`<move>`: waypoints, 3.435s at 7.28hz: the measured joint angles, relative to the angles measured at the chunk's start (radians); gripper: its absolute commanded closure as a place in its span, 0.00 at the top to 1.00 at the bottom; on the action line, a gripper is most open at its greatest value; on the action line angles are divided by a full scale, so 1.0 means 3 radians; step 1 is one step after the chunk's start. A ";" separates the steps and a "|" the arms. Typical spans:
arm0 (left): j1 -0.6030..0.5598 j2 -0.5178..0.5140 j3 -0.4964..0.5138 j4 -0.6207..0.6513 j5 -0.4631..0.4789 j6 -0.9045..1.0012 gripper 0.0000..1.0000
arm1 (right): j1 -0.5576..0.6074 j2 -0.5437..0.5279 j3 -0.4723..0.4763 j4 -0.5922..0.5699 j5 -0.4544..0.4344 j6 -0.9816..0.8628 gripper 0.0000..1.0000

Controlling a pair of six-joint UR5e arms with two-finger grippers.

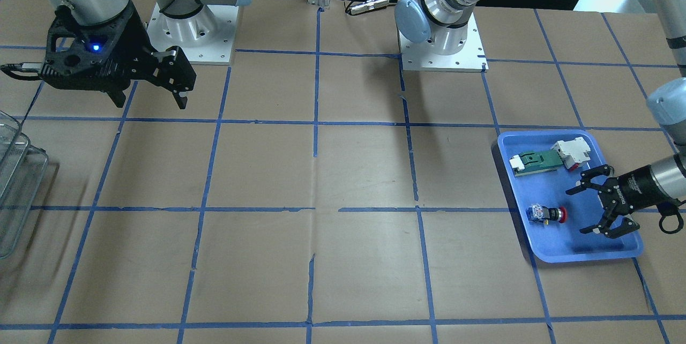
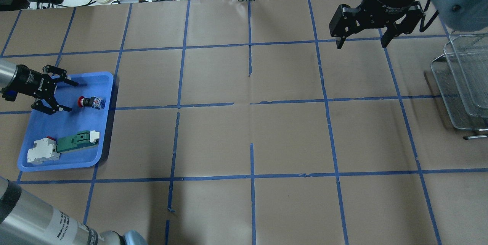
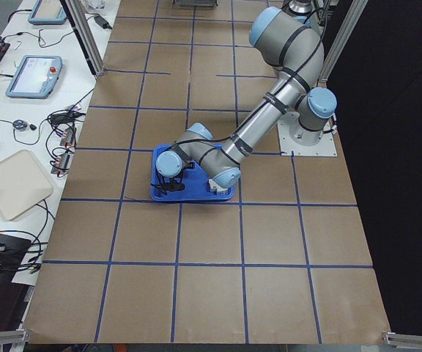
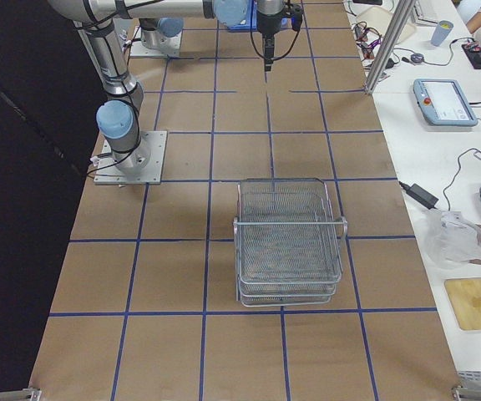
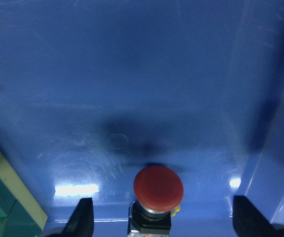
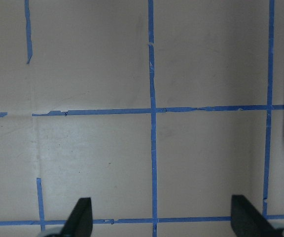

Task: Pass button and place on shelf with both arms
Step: 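Lower the left gripper and grasp the red push button, then lift the button toward the right gripper while the right gripper lowers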

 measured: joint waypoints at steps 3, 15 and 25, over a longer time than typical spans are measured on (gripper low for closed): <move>-0.0003 -0.0087 -0.0011 -0.0012 -0.0070 0.0081 0.96 | 0.0000 0.0007 0.0000 -0.0004 0.0000 0.0000 1.00; -0.0193 0.0147 0.0074 -0.0481 -0.0131 0.0124 0.00 | 0.0000 0.0000 0.0001 0.0000 0.0020 -0.0021 1.00; -0.2458 0.1031 0.0251 -0.0485 -0.0975 -0.2876 0.00 | 0.0009 -0.0249 0.0044 0.0145 0.0332 -0.2144 1.00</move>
